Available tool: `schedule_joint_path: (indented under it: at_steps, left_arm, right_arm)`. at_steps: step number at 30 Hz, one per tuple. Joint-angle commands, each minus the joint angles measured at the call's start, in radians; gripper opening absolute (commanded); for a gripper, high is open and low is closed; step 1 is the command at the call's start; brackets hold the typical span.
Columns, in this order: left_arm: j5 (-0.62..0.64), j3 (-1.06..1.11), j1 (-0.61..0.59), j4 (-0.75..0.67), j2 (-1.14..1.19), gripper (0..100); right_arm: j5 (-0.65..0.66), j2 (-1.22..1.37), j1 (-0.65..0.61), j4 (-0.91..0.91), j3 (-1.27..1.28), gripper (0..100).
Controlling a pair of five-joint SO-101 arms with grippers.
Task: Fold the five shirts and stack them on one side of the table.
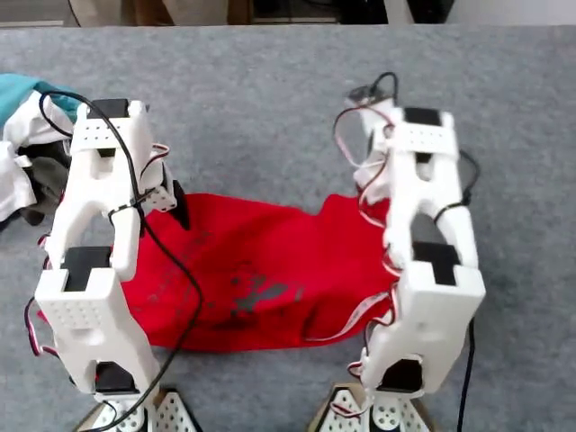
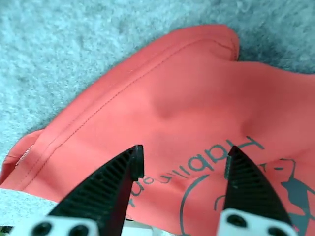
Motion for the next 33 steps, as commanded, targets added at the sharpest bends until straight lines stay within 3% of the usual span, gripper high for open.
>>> schedule_joint_path:
  at_steps: [1,10,16,28,33]
  left_arm:
    - [0.006,-0.035,-0.011,0.017,-0.007,27]
    - [0.005,0.009,-0.015,0.017,-0.007,27]
    - [0.005,0.009,-0.038,0.017,-0.007,27]
    - [-0.002,0.009,-0.086,0.017,-0.007,27]
    - [0.002,0.009,-0.081,0.017,-0.007,27]
  right_arm:
    - [-0.006,0.013,-0.054,-0.157,0.096,29.9]
    - [0.012,-0.084,-0.303,-0.198,0.202,29.9]
    - [0.012,-0.147,-0.354,-0.206,0.216,29.9]
    - [0.074,-0.492,-0.216,-0.064,0.209,29.9]
    - [0.110,-0.449,-0.091,-0.120,0.211,29.9]
